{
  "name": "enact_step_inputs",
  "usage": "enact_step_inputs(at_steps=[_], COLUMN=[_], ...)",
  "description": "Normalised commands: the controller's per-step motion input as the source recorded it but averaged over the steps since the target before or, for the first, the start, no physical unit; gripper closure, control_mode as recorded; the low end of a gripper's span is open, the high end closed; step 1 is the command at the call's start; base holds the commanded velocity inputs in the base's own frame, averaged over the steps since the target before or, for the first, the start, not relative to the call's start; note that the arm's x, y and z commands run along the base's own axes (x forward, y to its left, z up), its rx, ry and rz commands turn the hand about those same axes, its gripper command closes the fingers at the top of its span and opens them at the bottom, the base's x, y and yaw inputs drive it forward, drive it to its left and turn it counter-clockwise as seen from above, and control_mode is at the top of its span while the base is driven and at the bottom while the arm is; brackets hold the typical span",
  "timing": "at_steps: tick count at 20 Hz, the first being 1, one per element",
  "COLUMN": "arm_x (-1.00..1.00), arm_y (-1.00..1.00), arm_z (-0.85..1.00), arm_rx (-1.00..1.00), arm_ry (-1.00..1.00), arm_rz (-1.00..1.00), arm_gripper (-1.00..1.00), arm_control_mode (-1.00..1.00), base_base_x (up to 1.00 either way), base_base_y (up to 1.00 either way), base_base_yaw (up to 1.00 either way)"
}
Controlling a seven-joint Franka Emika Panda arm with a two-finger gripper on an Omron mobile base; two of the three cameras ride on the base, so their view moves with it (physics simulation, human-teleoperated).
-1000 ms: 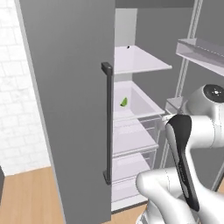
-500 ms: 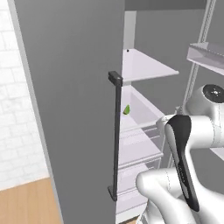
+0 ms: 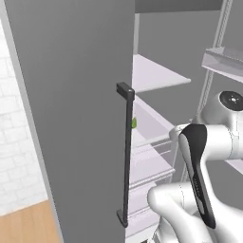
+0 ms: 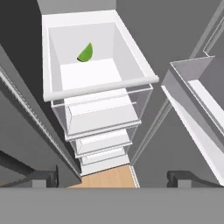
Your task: Grab a lemon wedge from the fridge and one ice cube from the ice bowl, and put them in the glass of lemonade.
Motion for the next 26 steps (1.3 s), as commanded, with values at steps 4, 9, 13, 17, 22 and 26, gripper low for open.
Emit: enact_step_inputs(at_steps=[4,9,13,17,22,26], arm_x=[0.00,0.00,0.00,0.00,0.00,0.00], arm_y=[0.00,0.00,0.00,0.00,0.00,0.00], arm_z=[0.00,0.00,0.00,0.00,0.00,0.00], arm_rx=[0.00,0.00,0.00,0.00,0.00,0.00], arm_ry=[0.00,0.00,0.00,0.00,0.00,0.00], arm_rz=[0.00,0.00,0.00,0.00,0.00,0.00], arm_gripper=[-1.00,-1.00,-1.00,-1.00,-1.00,-1.00], arm_control_mode=[1.00,1.00,1.00,1.00,1.00,1.00], base_base_x=[0.12,0.46,0.45,0.38,0.02,0.06], base_base_y=[0.00,0.01,0.00,-0.03,-0.19,-0.36], base_base_yaw=[-0.07,0.00,0.02,0.08,0.09,0.06])
